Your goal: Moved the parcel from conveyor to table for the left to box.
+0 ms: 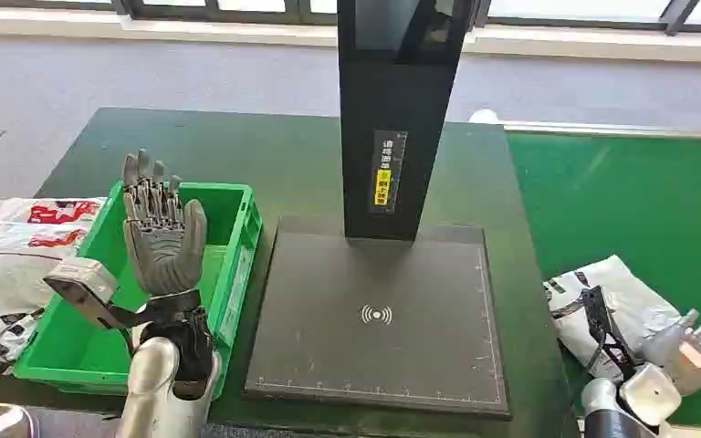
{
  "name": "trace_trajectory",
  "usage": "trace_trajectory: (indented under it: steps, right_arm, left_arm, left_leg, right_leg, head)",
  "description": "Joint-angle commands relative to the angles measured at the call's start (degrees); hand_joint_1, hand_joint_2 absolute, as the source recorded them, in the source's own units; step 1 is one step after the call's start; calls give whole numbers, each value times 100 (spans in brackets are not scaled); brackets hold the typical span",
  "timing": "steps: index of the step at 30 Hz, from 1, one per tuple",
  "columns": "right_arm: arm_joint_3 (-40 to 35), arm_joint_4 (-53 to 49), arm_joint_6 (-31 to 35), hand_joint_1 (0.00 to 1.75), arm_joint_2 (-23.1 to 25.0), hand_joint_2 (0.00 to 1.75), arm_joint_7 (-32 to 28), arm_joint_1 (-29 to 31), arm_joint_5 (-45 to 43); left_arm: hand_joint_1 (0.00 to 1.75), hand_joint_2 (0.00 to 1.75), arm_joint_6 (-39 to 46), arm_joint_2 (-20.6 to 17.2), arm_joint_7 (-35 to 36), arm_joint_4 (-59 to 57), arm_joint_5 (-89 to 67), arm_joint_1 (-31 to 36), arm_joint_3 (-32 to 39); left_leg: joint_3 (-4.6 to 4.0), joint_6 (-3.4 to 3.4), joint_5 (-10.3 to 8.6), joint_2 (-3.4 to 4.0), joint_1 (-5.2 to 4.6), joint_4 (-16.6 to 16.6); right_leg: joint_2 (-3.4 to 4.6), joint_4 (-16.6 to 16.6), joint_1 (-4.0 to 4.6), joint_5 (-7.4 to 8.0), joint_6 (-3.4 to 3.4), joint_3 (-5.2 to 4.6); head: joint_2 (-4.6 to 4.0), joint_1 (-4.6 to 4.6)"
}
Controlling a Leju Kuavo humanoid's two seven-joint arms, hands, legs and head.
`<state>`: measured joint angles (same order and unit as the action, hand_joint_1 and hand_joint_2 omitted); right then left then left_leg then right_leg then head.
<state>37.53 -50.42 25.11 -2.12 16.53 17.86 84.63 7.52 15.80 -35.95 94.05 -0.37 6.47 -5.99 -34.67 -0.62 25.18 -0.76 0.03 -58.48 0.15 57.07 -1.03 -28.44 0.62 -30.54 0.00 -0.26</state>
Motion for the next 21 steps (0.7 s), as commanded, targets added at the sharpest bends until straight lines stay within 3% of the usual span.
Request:
trace_trajectory:
  steps: [1,6,7,21]
  right_arm:
    - [514,1070,-476,0,-197,175,393,471,129]
    - [662,1683,-1538,0,-415,175,387,521,85]
    - [653,1767,-1649,175,-447,175,296,523,55]
    - [680,1785,-1441,175,-434,175,198,563,-42]
  left_arm:
    - [0,175,59,124,46,-181,-21,-209,158]
    - [0,175,46,122,84,-259,-8,-149,141]
    - [0,175,44,118,83,-281,-7,-135,136]
    - [0,175,46,138,81,-282,-9,-146,128]
  left_leg:
    - [27,-3,2,24,-1,20]
    - [21,0,1,10,1,16]
    - [26,0,-1,9,1,22]
    - [21,-1,-1,8,2,14]
  right_leg:
    - [15,-21,1,4,-8,20]
    - [4,-20,2,2,-5,21]
    - [1,-27,2,4,-5,26]
    - [2,-20,3,4,-4,21]
  head:
    - [0,0]
    - [-2,0]
    - [-2,0]
    - [0,0]
